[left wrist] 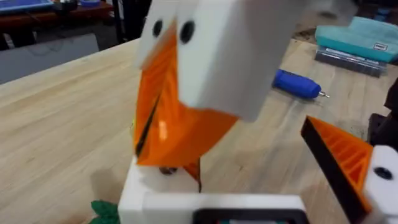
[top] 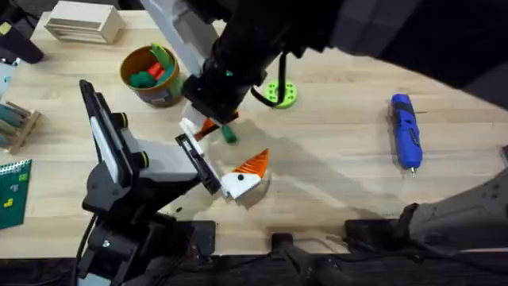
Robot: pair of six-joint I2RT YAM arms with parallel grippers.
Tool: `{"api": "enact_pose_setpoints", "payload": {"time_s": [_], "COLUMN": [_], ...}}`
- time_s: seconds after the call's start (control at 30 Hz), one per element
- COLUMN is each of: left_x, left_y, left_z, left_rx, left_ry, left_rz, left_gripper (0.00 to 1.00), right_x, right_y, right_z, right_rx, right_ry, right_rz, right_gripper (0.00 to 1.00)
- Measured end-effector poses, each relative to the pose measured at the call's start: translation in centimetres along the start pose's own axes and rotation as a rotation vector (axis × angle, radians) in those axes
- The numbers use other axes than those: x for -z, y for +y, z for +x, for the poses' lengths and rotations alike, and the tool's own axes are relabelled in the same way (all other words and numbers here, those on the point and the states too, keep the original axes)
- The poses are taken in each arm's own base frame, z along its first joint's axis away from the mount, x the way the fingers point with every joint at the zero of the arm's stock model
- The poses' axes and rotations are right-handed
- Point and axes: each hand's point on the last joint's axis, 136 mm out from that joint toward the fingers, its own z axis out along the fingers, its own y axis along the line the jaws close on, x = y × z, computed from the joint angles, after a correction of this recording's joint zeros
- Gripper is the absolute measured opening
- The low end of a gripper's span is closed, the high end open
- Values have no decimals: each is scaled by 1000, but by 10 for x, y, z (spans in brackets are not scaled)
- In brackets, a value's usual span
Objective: Pick up the gripper from the table and insert it into the empty holder that is missing its gripper. Then pick up a screw, insert it into the mounting hole, and use the screwdriver to tighten it. Finally, clean up the table by picking up the vegetable and placing it into the bucket.
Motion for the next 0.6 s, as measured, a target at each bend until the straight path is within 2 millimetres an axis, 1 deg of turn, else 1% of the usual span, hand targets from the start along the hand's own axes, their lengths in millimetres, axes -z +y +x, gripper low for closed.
{"api": "enact_pose_setpoints", "payload": {"time_s": [0.1,0.2,0.5,0.57,0.6], "left_x": [0,0,0,0,0], "left_y": [1,1,2,2,2], "left_z": [0,0,0,0,0], "left_rx": [-3,-4,-4,-4,-4], "left_ry": [0,-1,-1,-1,-1], "left_rz": [-6,-7,-10,-10,-10], "left_gripper": [987,987,987,987,987], "right_x": [8,13,14,15,15], "right_y": [0,0,-1,-1,-1], "right_z": [3,3,3,0,-4], "right_rx": [0,2,3,5,9], "right_ry": [2,-7,-10,-19,-38], "right_rz": [13,18,26,26,27], "right_gripper": [7,7,7,7,7]}}
